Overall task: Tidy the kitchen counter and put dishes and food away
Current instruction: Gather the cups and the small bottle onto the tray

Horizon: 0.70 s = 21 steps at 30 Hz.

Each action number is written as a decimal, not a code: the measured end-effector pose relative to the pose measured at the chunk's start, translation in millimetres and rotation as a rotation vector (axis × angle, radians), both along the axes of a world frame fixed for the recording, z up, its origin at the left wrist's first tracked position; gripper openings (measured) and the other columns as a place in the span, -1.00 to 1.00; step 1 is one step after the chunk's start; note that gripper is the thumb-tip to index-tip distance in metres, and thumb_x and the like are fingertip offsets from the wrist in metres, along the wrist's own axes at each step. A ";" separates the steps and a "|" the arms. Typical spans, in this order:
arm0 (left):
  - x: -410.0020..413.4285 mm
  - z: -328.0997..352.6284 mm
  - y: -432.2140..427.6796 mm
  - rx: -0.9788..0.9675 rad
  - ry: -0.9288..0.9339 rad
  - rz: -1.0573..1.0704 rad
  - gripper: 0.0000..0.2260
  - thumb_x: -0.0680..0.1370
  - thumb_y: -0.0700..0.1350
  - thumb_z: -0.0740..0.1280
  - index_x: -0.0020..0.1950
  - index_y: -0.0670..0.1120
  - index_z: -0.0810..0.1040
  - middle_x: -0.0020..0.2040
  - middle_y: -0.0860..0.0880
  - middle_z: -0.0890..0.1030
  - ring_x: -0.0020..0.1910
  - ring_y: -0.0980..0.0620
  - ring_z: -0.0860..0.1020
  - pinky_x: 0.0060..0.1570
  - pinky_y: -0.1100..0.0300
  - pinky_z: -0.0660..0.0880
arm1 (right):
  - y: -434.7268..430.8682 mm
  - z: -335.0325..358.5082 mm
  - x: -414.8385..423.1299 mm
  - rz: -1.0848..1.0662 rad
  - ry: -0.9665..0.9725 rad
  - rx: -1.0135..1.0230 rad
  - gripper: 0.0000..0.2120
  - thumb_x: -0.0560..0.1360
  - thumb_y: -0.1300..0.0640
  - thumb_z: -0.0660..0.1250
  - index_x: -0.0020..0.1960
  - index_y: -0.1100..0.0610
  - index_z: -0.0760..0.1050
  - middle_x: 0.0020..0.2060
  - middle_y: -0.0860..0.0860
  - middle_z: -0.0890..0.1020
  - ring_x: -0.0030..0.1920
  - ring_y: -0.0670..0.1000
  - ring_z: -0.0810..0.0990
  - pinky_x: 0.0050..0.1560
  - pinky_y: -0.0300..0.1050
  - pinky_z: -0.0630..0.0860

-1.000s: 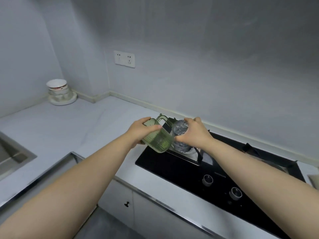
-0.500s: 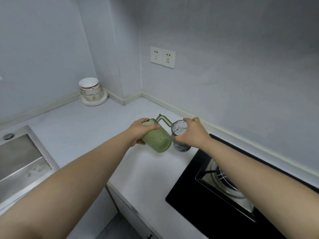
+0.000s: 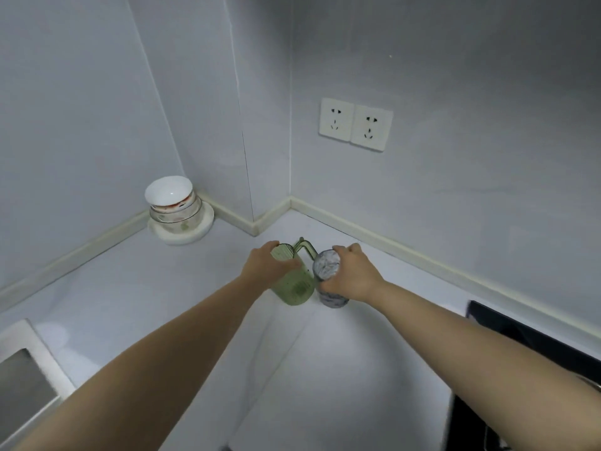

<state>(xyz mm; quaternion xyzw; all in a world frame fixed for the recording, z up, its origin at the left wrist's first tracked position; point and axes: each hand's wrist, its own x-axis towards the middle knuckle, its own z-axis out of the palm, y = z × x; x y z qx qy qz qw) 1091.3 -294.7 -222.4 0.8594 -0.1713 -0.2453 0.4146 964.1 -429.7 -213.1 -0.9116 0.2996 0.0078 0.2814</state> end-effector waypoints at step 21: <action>178.7 -52.1 -82.7 0.251 -0.430 -0.353 -0.26 0.36 0.19 0.44 0.47 0.04 0.26 0.36 -0.05 0.33 0.33 -0.07 0.37 0.22 0.02 0.44 | -52.0 -65.9 174.5 -0.203 0.012 0.019 -0.10 0.28 -0.04 0.51 0.49 0.04 0.13 0.30 0.08 0.26 0.35 0.11 0.30 0.31 -0.03 0.40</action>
